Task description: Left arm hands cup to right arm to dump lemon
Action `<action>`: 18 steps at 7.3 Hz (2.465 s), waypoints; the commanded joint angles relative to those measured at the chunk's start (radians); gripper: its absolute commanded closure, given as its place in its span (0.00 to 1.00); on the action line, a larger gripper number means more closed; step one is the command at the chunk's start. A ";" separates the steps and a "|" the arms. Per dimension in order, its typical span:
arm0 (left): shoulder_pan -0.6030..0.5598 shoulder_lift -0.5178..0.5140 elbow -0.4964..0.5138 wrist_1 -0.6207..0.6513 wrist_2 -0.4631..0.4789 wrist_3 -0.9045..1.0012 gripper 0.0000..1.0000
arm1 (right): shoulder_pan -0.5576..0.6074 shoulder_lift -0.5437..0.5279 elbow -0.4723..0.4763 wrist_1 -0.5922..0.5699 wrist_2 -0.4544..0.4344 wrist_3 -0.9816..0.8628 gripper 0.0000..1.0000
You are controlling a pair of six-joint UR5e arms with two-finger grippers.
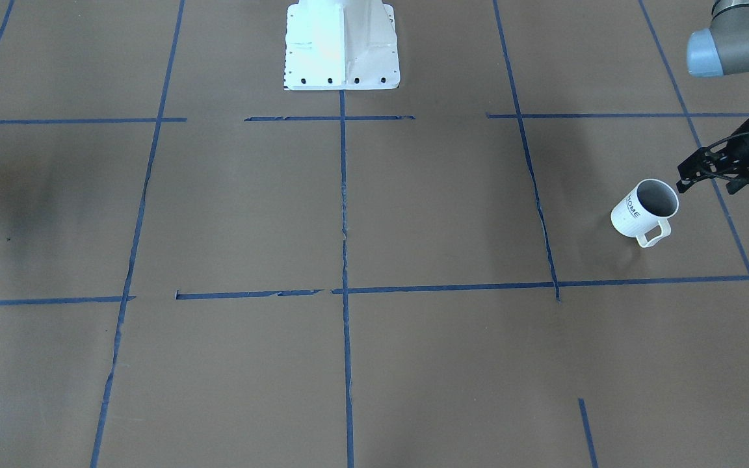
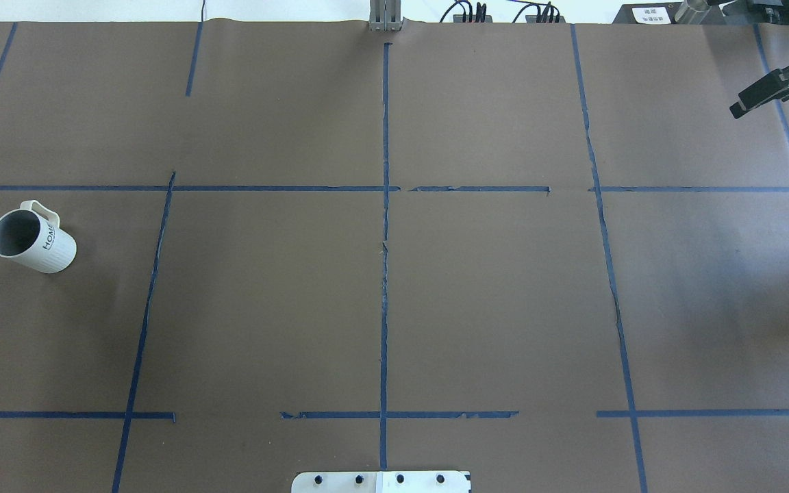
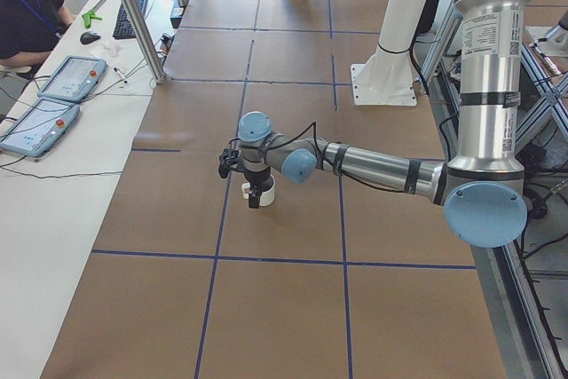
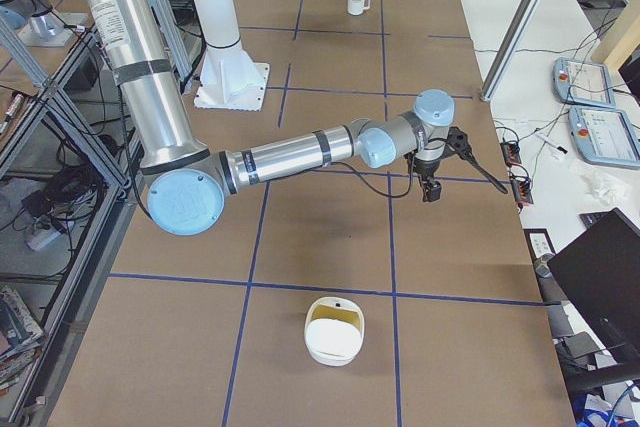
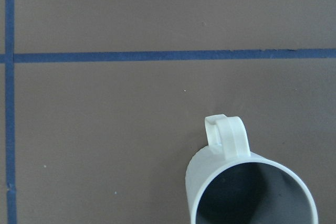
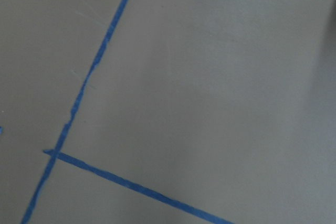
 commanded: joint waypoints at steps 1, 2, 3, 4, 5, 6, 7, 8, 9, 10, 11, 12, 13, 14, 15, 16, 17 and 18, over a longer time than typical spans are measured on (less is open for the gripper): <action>-0.182 -0.009 -0.046 0.296 -0.004 0.410 0.00 | 0.093 -0.111 0.006 -0.006 0.017 -0.124 0.00; -0.253 0.000 -0.047 0.361 -0.005 0.515 0.00 | 0.125 -0.146 0.007 -0.008 0.040 -0.150 0.00; -0.295 0.023 -0.047 0.406 -0.016 0.557 0.00 | 0.165 -0.188 0.007 -0.034 0.077 -0.150 0.00; -0.341 0.067 -0.067 0.443 -0.108 0.559 0.00 | 0.181 -0.211 0.030 -0.124 0.103 -0.152 0.00; -0.344 0.128 -0.067 0.414 -0.155 0.559 0.00 | 0.181 -0.266 0.071 -0.132 0.094 -0.152 0.00; -0.344 0.132 -0.064 0.373 -0.154 0.559 0.00 | 0.181 -0.274 0.075 -0.138 0.095 -0.150 0.00; -0.346 0.127 -0.067 0.359 -0.161 0.551 0.00 | 0.181 -0.268 0.073 -0.153 0.095 -0.136 0.00; -0.346 0.129 -0.064 0.359 -0.155 0.553 0.00 | 0.181 -0.271 0.073 -0.155 0.098 -0.135 0.00; -0.346 0.130 -0.067 0.331 -0.145 0.557 0.00 | 0.181 -0.278 0.069 -0.152 0.097 -0.135 0.00; -0.346 0.130 -0.060 0.319 -0.143 0.551 0.00 | 0.181 -0.306 0.075 -0.143 0.094 -0.136 0.00; -0.346 0.137 -0.067 0.323 -0.140 0.548 0.00 | 0.184 -0.311 0.076 -0.141 0.092 -0.136 0.00; -0.346 0.138 -0.060 0.325 -0.139 0.548 0.00 | 0.185 -0.317 0.076 -0.140 0.088 -0.138 0.00; -0.346 0.137 -0.055 0.322 -0.140 0.548 0.00 | 0.185 -0.315 0.078 -0.140 0.077 -0.138 0.00; -0.346 0.129 -0.056 0.317 -0.137 0.545 0.00 | 0.184 -0.315 0.078 -0.140 0.077 -0.138 0.00; -0.346 0.130 -0.064 0.317 -0.132 0.547 0.00 | 0.184 -0.314 0.078 -0.138 0.077 -0.138 0.00; -0.346 0.137 -0.066 0.319 -0.126 0.550 0.00 | 0.184 -0.311 0.076 -0.138 0.077 -0.138 0.00; -0.346 0.137 -0.066 0.320 -0.128 0.551 0.00 | 0.184 -0.309 0.076 -0.138 0.077 -0.138 0.00; -0.346 0.135 -0.064 0.320 -0.126 0.553 0.00 | 0.184 -0.311 0.076 -0.138 0.077 -0.136 0.00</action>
